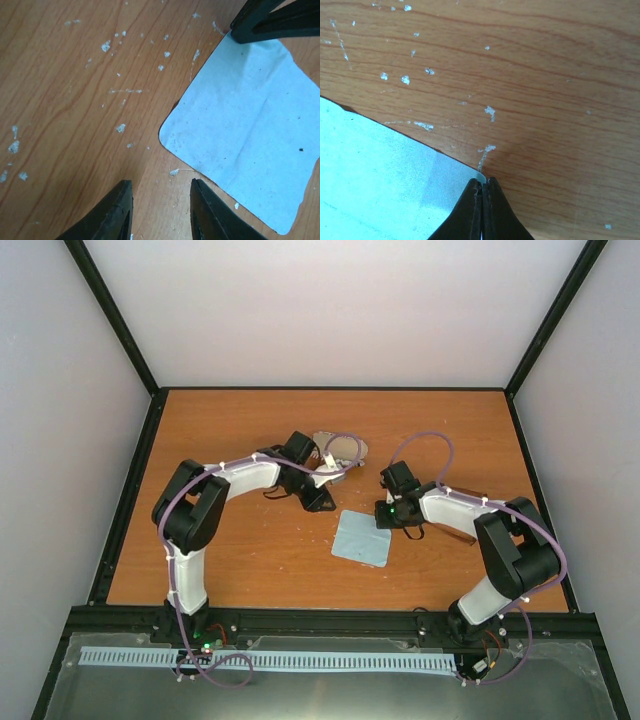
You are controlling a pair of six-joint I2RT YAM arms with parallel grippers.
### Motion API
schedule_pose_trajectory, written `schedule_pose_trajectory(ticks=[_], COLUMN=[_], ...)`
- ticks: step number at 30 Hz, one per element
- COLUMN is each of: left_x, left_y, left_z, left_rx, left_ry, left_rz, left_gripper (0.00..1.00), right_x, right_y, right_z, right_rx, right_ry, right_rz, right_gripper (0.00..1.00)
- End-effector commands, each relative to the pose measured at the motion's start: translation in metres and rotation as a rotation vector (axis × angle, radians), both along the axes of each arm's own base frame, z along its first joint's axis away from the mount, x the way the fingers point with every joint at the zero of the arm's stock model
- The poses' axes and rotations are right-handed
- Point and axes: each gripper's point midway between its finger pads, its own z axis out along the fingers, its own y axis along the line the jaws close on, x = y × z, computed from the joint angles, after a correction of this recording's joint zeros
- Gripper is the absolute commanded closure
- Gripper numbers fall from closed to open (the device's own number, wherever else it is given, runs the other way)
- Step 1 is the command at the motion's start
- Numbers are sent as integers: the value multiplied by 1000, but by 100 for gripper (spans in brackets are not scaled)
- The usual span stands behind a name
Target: Organize the sunglasses
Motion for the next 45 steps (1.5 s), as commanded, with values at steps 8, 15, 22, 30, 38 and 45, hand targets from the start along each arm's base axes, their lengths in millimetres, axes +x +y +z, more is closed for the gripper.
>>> schedule_pose_trajectory(ticks=[8,15,22,30,38,45], left_x=[-1,-8,-15,-20,-20,-25], left_y=[-17,-24,-35,-35,-29,-29], left_z=[-28,-32,-32,-45,-59,-58], left_rx=[59,65,60,102,141,133], left_ry=[-72,-68,-65,-86,-89,-68], left_rz=[-46,-76,-96,-108,-101,-99], left_gripper=[65,65,66,71,91,99], right_x=[-21,-23,-25,-26,-26,-23], right_y=[-7,-6,-6,-6,-4,-1], right_z=[-15,-18,-21,-19,-19,-16], right_rx=[-27,-17,-6,-1,7,25], right_ry=[85,89,89,83,82,63], right_rz=[-12,-17,-18,-21,-16,-11], right_gripper=[97,97,97,97,97,97])
